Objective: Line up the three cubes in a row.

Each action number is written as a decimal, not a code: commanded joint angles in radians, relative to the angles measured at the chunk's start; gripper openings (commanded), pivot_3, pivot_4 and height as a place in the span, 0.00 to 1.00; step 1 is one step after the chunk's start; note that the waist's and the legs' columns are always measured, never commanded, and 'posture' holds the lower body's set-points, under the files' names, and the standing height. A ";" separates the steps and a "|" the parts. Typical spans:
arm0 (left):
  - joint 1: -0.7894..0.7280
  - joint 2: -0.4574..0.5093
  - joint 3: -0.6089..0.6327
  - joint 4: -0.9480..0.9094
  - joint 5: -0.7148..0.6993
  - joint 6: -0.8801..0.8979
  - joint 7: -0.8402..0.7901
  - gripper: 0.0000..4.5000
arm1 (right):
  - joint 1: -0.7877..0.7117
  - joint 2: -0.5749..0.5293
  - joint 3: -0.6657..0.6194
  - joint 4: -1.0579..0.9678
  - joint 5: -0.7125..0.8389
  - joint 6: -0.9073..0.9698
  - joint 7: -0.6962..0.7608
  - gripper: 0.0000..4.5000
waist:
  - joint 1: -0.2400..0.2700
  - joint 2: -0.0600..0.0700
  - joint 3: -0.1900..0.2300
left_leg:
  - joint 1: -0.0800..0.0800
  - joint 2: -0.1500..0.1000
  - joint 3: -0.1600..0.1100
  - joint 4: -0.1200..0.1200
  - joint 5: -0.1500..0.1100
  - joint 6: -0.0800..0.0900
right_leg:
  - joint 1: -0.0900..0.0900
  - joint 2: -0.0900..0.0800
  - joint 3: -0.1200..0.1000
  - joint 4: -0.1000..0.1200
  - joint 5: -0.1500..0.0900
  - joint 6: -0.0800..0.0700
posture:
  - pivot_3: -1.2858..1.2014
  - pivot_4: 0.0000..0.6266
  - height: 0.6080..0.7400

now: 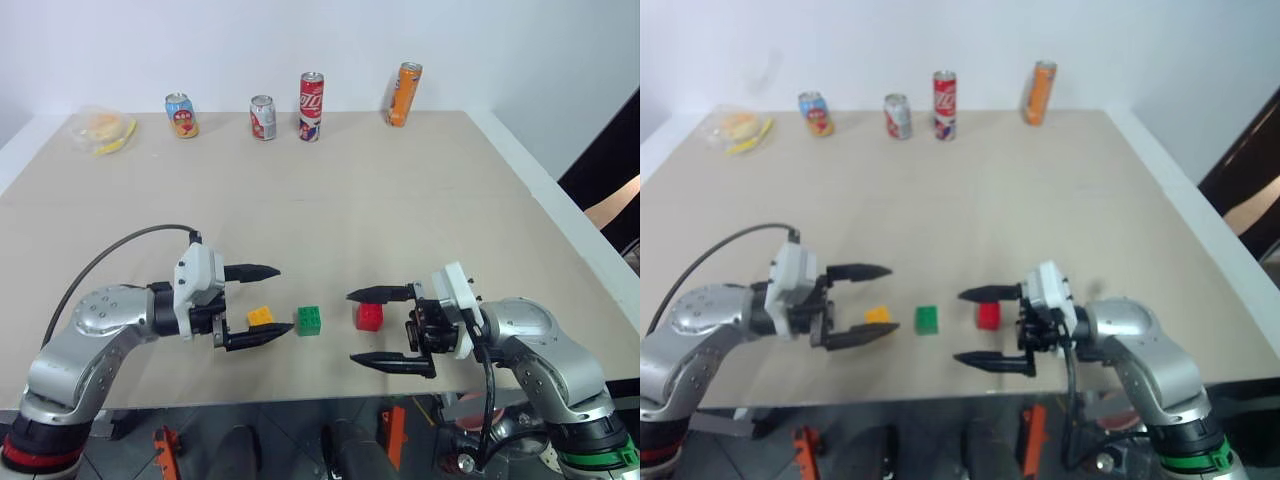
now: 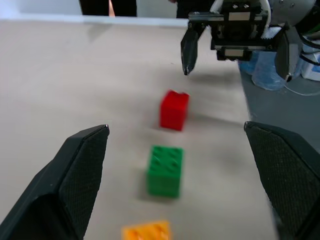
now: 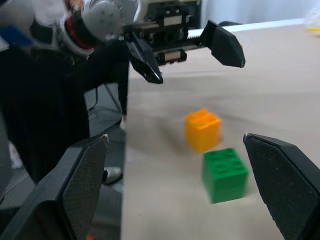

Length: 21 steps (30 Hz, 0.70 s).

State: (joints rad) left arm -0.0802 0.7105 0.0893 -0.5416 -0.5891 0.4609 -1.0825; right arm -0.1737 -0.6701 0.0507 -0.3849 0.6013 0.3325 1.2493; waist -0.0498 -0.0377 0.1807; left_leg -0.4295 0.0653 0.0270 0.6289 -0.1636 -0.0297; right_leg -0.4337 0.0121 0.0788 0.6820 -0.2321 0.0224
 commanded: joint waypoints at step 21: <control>0.305 0.084 -0.105 0.041 0.202 -0.372 -0.133 1.00 | 0.162 -0.014 0.124 0.114 -0.180 -0.290 0.112 1.00 | 0.003 -0.001 0.000 | 0.003 -0.006 0.008 -0.002 -0.005 -0.002 | 0.000 -0.017 -0.003 -0.016 -0.002 -0.003 | 0.52 0.24 1.00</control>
State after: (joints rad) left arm 0.2237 0.7953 -0.0061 -0.4944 -0.3931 0.1129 -1.2222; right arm -0.0137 -0.6831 0.1742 -0.2687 0.4231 0.0680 1.3517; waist -0.0468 -0.0385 0.1807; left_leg -0.4266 0.0597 0.0355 0.6263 -0.1685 -0.0321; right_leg -0.4324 -0.0043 0.0761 0.6657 -0.2339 0.0196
